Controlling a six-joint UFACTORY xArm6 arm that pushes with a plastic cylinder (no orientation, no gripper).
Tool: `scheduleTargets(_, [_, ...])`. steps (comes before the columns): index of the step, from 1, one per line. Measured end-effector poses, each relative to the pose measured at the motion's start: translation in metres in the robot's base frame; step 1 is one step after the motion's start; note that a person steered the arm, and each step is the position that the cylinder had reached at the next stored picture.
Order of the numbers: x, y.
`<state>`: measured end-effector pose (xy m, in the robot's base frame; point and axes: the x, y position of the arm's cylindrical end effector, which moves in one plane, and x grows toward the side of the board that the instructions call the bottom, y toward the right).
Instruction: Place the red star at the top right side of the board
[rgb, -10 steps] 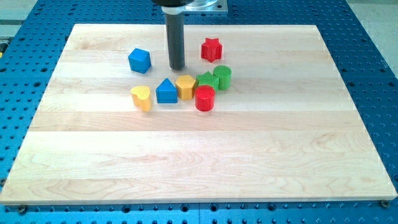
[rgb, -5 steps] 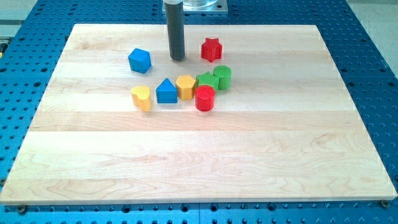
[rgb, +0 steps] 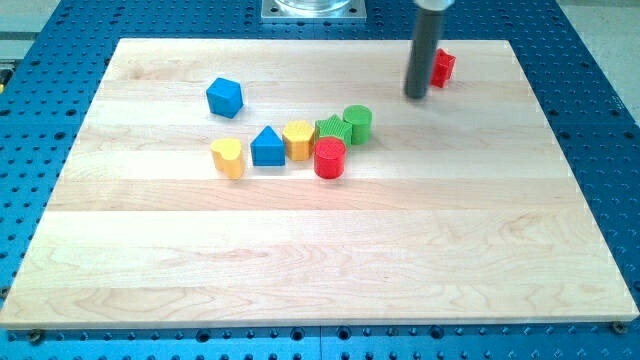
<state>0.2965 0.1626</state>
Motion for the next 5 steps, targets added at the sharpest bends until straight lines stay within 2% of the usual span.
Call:
scheduleTargets(1, [-0.031,0.005])
scheduleTargets(2, [-0.030,-0.034])
scheduleTargets(3, [-0.060,0.022])
scheduleTargets(4, [0.004,-0.026])
scheduleTargets(5, [0.137,-0.034])
